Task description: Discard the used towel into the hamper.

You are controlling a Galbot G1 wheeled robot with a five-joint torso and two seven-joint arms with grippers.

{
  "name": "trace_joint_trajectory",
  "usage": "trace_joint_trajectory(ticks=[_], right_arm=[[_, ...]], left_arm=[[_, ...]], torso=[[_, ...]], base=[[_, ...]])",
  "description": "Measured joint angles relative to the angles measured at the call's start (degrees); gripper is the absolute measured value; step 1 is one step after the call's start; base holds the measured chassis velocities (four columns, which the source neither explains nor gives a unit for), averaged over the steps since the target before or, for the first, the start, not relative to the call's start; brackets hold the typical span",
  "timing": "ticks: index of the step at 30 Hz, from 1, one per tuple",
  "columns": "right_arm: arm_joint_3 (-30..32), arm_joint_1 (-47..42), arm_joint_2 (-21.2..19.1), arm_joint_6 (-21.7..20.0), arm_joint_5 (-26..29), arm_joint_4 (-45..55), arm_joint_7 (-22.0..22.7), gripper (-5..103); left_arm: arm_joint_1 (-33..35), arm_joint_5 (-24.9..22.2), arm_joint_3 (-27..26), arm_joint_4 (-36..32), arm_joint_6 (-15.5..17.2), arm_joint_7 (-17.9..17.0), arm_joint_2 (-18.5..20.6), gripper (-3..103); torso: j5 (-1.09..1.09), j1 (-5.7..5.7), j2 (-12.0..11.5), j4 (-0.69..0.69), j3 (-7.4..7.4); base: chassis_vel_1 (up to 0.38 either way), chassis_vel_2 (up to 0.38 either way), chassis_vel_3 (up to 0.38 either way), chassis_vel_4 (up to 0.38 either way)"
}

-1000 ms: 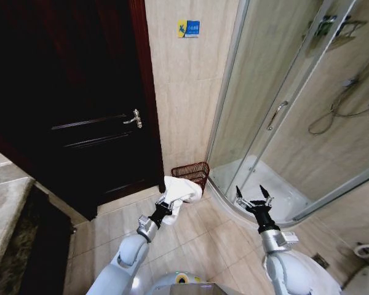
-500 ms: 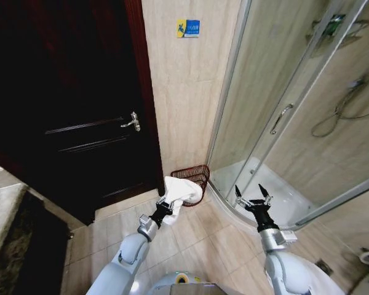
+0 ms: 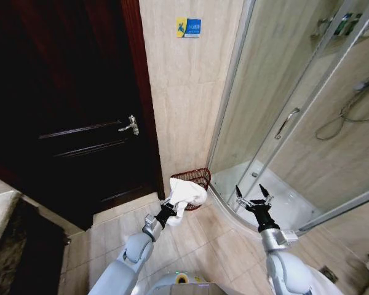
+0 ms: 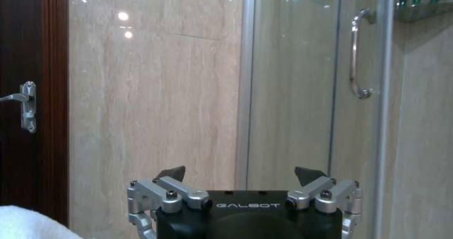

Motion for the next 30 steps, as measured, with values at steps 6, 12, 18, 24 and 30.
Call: trace_joint_trajectory(ticks=[6,12,18,24,30], right_arm=[[-0.2,0.3,0.2,0.0,-0.2,-0.1,-0.2,100],[-0.2,0.6,0.3,-0.2,-0.3,-0.1,-0.2,100],[-0.3,0.4,0.4,-0.2,-0.3,-0.3,-0.3,100],[-0.3,0.4,0.5,-0.1,-0.3,-0.4,-0.3,100],[-0.3,0.1,0.5,0.0,-0.4,-0.5,-0.3,100]], left_arm=[[-0.3,0.0,0.1,0.4,0.0,0.0,0.0,9],[-0.6,-0.1,0.5,1.0,-0.1,0.0,-0.2,9],[-0.5,0.0,0.6,1.4,-0.2,0.1,-0.3,9],[-0.5,0.1,0.7,1.7,-0.3,0.2,-0.5,9],[-0.5,0.2,0.8,1.9,-0.4,0.2,-0.5,9]], torso=[[-0.01,0.01,0.0,-0.01,0.0],[0.0,0.02,0.0,0.0,0.0],[0.0,0.01,0.0,0.0,0.0],[0.0,0.0,0.0,0.0,0.0],[0.0,0.01,0.0,-0.01,0.0]], base=[[-0.096,0.096,0.093,-0.09],[-0.09,0.108,0.091,-0.089],[-0.079,0.08,0.07,-0.079],[-0.087,0.099,0.089,-0.091],[-0.108,0.095,0.09,-0.093]])
